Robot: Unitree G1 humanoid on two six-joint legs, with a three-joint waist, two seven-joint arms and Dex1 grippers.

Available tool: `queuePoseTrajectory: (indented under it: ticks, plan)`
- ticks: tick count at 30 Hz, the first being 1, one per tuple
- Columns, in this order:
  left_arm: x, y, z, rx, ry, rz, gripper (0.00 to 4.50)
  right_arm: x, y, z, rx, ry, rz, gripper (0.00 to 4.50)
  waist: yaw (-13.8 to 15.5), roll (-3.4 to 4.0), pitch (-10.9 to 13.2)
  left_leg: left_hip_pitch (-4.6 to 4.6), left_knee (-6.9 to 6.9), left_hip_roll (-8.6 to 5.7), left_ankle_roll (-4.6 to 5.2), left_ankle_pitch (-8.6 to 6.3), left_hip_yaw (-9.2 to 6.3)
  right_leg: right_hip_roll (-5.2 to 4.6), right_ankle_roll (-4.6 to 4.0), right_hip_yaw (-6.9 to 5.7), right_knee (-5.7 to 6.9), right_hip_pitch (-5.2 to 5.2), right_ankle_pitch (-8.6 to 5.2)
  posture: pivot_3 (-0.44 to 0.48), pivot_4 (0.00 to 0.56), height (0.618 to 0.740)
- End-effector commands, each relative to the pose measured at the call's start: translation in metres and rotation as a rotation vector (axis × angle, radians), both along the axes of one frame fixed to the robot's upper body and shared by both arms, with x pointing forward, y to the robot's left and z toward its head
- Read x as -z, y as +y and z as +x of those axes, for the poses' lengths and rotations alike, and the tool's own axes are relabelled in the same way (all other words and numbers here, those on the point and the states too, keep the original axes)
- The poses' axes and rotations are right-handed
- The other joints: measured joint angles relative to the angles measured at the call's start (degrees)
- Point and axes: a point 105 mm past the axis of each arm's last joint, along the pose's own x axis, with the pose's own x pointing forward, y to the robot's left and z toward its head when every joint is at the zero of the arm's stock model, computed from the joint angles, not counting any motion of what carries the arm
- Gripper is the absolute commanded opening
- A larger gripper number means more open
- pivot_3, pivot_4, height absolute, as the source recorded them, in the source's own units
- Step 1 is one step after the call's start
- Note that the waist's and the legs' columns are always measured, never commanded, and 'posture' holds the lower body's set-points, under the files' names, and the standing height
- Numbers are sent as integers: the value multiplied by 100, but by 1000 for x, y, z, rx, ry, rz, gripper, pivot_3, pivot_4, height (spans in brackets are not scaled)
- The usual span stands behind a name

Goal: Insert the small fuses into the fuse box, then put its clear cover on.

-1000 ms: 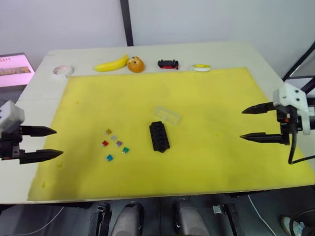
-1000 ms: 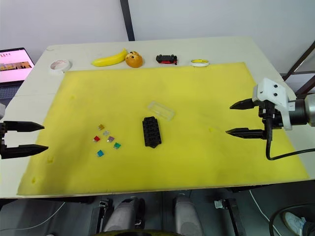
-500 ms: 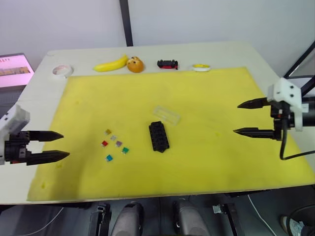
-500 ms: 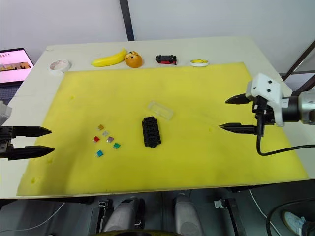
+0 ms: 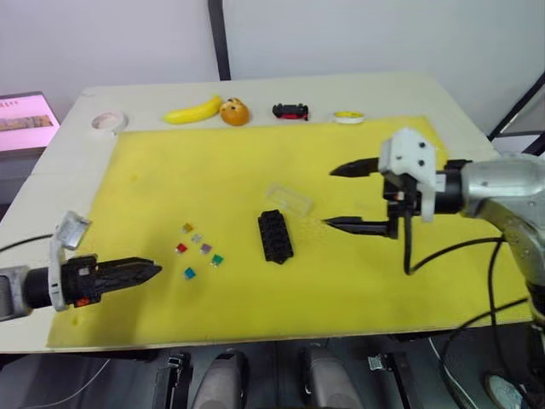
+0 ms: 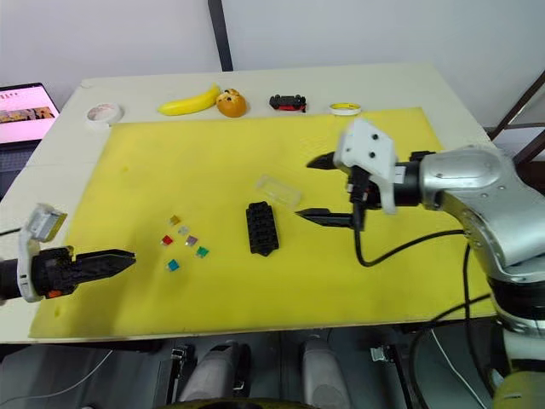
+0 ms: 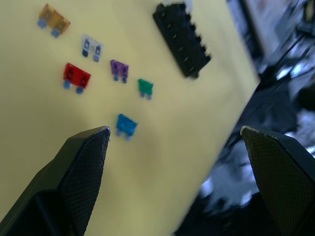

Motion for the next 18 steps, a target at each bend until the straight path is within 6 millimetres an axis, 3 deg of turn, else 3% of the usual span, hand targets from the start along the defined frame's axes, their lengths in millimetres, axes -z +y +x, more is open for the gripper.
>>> queuePoseTrajectory:
  ticks: [1,6,13,18]
  plan:
    - [-6,7,1,-67,76,-82,4500,-11,11,3,16,-53,22,4437,31,-3,-1,0,0,-3,-1,1,-1,-3,0,0,1,0,0,0,150,740]
    - [3,9,4,-112,143,-135,4500,-17,26,1,-7,-89,31,4437,35,-4,-2,-1,0,-11,-6,3,-2,-12,0,1,2,-3,0,0,150,740]
    - [9,9,25,-201,165,-210,4500,-16,32,-4,-52,-117,-9,4437,118,-11,-7,-1,1,-14,-14,7,-3,-23,0,2,3,-6,1,0,150,740]
    - [15,-5,22,-175,182,-223,4500,-17,34,-3,-58,-129,-13,4437,113,-12,-7,-1,0,-24,-15,8,-3,-38,0,2,6,-9,1,0,150,740]
